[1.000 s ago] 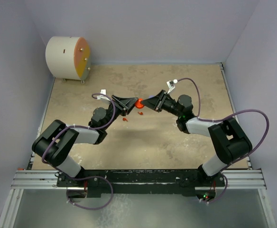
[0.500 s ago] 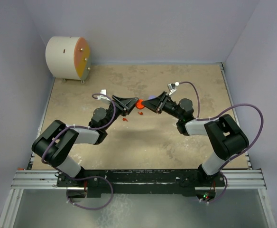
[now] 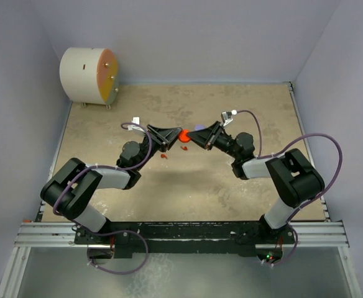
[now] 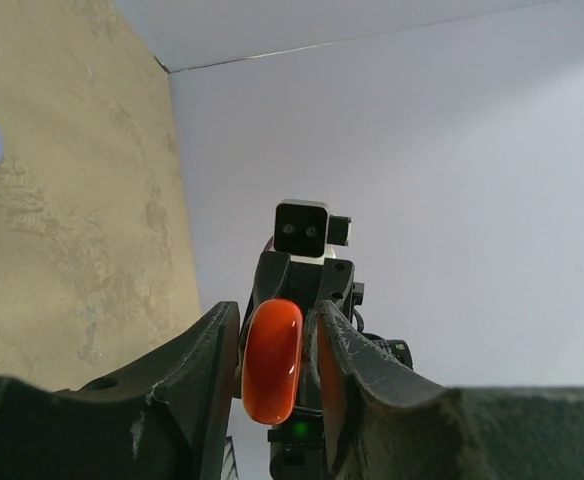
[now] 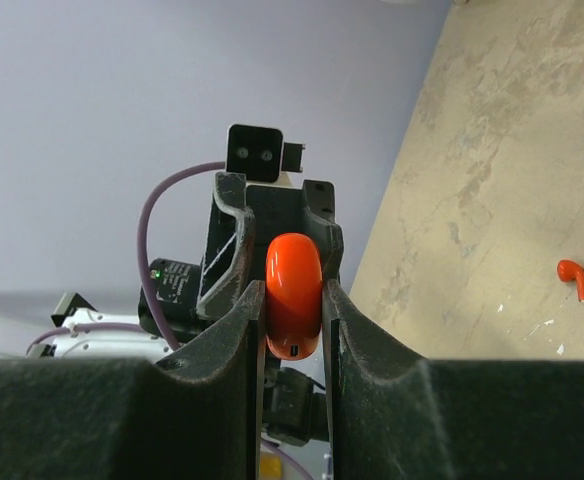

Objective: Insert the wireless bluetooth earbuds into the charging case
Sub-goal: Open the charging case.

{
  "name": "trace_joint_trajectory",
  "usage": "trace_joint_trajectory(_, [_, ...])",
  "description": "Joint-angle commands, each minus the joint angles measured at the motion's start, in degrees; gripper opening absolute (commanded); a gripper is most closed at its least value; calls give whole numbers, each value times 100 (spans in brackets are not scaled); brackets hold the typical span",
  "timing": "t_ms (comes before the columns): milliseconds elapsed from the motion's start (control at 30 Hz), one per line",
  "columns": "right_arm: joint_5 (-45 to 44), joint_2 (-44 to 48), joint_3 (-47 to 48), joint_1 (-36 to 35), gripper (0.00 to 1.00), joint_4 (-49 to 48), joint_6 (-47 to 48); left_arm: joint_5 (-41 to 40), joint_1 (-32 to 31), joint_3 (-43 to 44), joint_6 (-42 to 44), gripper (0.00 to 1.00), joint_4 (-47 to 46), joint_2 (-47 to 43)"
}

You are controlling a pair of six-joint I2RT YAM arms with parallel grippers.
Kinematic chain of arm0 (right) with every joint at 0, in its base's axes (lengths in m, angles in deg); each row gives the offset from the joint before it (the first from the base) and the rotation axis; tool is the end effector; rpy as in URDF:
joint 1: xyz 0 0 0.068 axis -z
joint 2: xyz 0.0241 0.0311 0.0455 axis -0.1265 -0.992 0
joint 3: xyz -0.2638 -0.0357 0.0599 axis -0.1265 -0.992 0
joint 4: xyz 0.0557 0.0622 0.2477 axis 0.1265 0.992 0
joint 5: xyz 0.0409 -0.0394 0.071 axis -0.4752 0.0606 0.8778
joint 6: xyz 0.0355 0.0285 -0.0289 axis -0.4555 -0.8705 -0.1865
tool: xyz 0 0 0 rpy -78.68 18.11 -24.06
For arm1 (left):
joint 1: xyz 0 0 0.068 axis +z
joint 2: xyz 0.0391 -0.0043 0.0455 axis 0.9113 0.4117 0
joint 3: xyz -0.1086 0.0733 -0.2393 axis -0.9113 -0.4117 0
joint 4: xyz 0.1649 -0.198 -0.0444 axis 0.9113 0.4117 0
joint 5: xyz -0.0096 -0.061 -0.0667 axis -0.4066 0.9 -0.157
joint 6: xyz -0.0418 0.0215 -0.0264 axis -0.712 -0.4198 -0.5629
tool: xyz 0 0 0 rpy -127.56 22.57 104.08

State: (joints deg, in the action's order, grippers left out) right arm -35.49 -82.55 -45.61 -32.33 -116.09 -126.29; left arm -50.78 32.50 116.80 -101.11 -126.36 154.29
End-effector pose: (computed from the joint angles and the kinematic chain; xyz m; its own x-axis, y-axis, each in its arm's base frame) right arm 0.2743 0.1488 0.2157 -0.7681 0.5706 -0.2906 -0.3768 -0.0360 0.9256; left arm 0.2454 -0.1639 0.2062 -0.5962 -0.7956 -0.1075 0.1741 0.0026 -0.9847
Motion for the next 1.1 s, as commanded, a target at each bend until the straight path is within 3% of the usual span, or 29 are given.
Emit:
trace_joint_trajectory(0, [-255,73,-65,19,3,-495,-188,-61,-53,189,165,35,-203,-182])
trace_joint_trajectory(1067, [-701,-76,-158,1,1,-893,-424,-148,-108,311,229,36,6,-227])
